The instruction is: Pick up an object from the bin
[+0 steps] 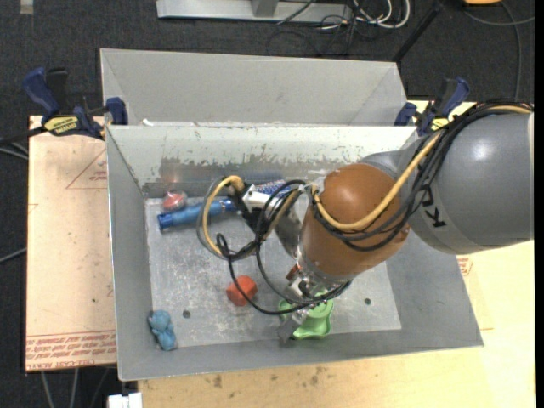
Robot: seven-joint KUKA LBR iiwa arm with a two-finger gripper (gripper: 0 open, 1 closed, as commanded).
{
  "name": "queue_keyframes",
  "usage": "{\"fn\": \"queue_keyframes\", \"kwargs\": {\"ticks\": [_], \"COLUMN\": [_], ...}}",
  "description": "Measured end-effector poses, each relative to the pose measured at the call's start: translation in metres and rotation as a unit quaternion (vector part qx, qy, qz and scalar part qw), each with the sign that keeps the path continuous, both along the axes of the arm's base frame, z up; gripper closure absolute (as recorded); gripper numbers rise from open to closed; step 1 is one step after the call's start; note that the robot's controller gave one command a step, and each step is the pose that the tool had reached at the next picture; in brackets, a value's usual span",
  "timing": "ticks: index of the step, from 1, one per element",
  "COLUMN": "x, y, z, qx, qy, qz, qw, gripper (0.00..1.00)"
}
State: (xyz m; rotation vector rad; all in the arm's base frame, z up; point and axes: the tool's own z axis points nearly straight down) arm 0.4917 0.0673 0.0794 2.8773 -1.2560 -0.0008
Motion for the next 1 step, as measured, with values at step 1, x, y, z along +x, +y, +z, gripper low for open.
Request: {"fn": "queue_keyframes", "kwargs": {"ticks": [1], "x": [0.0038], "y": [0.0054], "z": [0.0017], "qx": [0.004], "qy": [-0.0062], "qz": [0.004], "qw": [1.0], "gripper": [1.0]}}
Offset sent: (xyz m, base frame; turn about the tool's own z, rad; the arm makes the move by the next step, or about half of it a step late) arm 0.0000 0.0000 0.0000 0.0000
